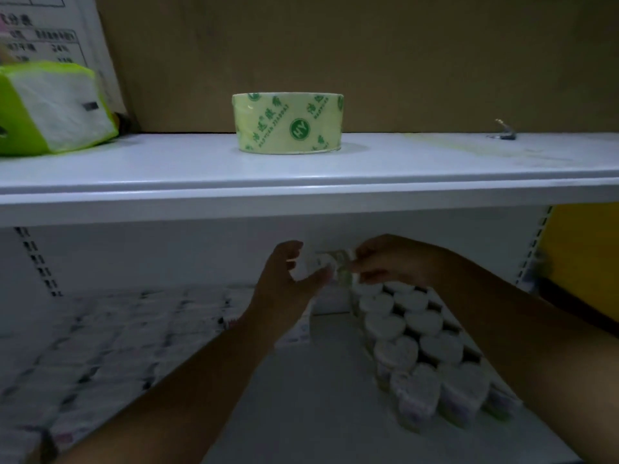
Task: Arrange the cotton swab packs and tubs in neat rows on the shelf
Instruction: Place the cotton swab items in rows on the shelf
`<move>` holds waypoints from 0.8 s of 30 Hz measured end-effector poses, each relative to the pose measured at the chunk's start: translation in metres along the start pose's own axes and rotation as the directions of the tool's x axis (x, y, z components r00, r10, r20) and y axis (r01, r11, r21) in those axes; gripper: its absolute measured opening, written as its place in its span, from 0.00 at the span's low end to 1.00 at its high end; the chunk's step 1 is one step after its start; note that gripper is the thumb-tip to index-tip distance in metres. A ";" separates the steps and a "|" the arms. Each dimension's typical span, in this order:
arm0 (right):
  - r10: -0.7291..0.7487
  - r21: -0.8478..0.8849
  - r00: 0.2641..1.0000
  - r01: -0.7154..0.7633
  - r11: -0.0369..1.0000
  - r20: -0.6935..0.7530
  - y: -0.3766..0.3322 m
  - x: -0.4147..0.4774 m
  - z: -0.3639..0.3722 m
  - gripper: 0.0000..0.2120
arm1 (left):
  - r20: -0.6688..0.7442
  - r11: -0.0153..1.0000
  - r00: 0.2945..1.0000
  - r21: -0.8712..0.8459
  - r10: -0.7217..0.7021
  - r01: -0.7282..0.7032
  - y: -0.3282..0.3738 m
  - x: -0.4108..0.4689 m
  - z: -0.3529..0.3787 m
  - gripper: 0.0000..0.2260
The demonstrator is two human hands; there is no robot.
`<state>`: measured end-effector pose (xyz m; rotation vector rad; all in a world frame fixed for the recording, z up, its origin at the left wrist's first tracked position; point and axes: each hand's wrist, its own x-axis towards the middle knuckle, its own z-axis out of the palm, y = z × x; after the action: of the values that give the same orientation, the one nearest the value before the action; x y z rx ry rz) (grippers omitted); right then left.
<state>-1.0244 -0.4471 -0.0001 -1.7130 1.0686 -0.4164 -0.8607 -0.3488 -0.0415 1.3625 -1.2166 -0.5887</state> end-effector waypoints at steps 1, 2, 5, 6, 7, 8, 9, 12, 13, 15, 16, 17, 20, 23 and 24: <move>-0.004 0.115 1.000 0.003 0.993 0.006 0.003 -0.003 0.003 0.05 | 0.047 0.999 0.999 -0.038 -0.010 0.012 0.003 0.006 0.000 0.19; -0.006 0.186 1.000 0.006 0.983 0.003 0.006 -0.005 0.006 0.05 | 0.064 0.999 0.998 -0.054 0.004 -0.001 0.005 0.013 0.001 0.19; -0.009 0.311 0.999 0.019 0.950 -0.033 0.015 -0.007 0.014 0.05 | 0.084 0.998 0.994 0.020 0.064 -0.066 0.002 0.029 0.001 0.17; 0.004 0.359 0.999 0.012 0.933 -0.044 0.017 -0.008 0.015 0.05 | 0.105 0.999 0.993 0.015 0.051 -0.053 0.000 0.034 0.002 0.17; 0.018 0.400 0.999 0.002 0.917 -0.047 0.021 -0.007 0.016 0.05 | 0.123 1.000 0.992 -0.020 0.022 -0.020 0.000 0.037 0.003 0.18; 0.033 0.446 0.998 -0.008 0.895 -0.049 0.024 -0.006 0.017 0.06 | 0.138 0.998 0.990 -0.054 -0.008 0.016 -0.001 0.040 0.004 0.19; 0.041 0.481 0.998 -0.014 0.876 -0.046 0.028 -0.006 0.018 0.10 | 0.147 0.997 0.989 -0.071 -0.024 0.034 -0.001 0.042 0.006 0.20; 0.040 0.450 0.997 -0.006 0.893 -0.066 0.035 -0.007 0.015 0.22 | 0.105 0.996 0.994 0.074 0.042 -0.050 -0.009 0.049 0.008 0.20; 0.044 0.415 0.994 0.002 0.910 -0.101 0.036 -0.009 0.009 0.24 | 0.111 0.973 0.989 0.201 0.092 -0.113 -0.012 0.050 0.008 0.21; 0.047 0.347 0.980 0.023 0.938 -0.193 0.036 -0.016 -0.008 0.20 | 0.260 0.851 0.950 0.448 0.171 -0.276 -0.018 0.050 0.012 0.27; 0.042 0.324 0.972 0.036 0.945 -0.229 0.036 -0.020 -0.017 0.15 | 0.362 0.772 0.918 0.533 0.163 -0.347 -0.022 0.051 0.016 0.30; 0.034 0.310 0.968 0.046 0.949 -0.249 0.037 -0.024 -0.025 0.11 | 0.432 0.702 0.893 0.597 0.128 -0.390 -0.026 0.051 0.021 0.32; 0.031 0.244 0.967 0.032 0.969 -0.251 0.044 -0.032 -0.040 0.06 | 0.498 0.460 0.867 0.763 0.026 -0.453 -0.039 0.052 0.039 0.29; 0.043 0.127 0.972 -0.014 0.992 -0.230 0.054 -0.036 -0.046 0.05 | 0.525 0.361 0.850 0.800 -0.035 -0.479 -0.050 0.053 0.053 0.26; 0.040 0.106 0.973 -0.016 0.994 -0.227 0.057 -0.037 -0.047 0.04 | 0.530 0.348 0.847 0.802 -0.037 -0.486 -0.052 0.053 0.056 0.26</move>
<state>-1.1033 -0.4485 -0.0235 -1.5835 1.2128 -0.6526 -0.8761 -0.4292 -0.0856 1.9598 -2.3419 0.1035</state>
